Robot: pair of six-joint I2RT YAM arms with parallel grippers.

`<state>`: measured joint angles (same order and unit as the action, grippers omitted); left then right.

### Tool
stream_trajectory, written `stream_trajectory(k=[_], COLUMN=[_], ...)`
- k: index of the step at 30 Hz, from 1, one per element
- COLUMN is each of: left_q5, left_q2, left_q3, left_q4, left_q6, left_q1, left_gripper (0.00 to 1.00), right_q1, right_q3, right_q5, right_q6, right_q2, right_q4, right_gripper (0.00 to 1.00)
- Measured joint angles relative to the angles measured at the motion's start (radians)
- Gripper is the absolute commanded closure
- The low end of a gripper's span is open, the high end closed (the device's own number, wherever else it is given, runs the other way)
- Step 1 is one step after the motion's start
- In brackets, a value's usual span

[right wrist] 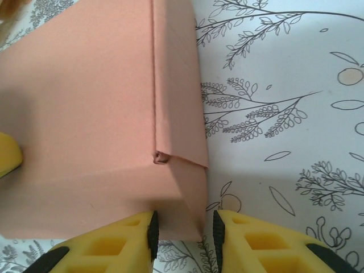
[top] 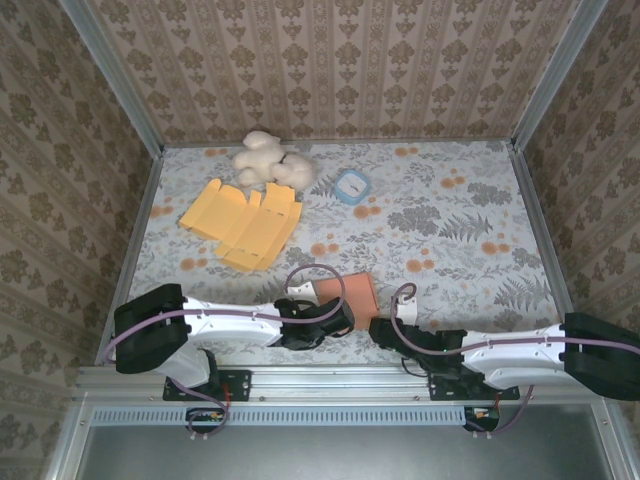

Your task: Fold the paper box

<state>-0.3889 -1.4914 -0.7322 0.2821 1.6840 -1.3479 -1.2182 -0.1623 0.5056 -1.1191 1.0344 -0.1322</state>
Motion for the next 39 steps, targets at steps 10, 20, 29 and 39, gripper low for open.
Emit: stream_trajectory(k=[10, 20, 29, 39], left_q5=[0.000, -0.006, -0.016, -0.032], left_q2=[-0.015, -0.048, -0.039, 0.070], left_q3=[-0.005, -0.032, -0.032, -0.025], left_q4=[-0.015, -0.020, -0.010, 0.047], left_q6=[0.000, -0.001, -0.001, -0.036], left_q1=[0.000, 0.001, 0.002, 0.002], left_gripper=[0.24, 0.24, 0.24, 0.22], right_q1=[0.000, 0.000, 0.001, 0.008], right_q3=[-0.027, -0.134, -0.155, -0.157], right_q5=[0.068, 0.142, 0.201, 0.084], right_q6=[0.028, 0.127, 0.148, 0.127], right_q2=[0.055, 0.322, 0.433, 0.239], right_q4=[0.018, -0.070, -0.217, -0.056], right_gripper=[0.66, 0.67, 0.66, 0.66])
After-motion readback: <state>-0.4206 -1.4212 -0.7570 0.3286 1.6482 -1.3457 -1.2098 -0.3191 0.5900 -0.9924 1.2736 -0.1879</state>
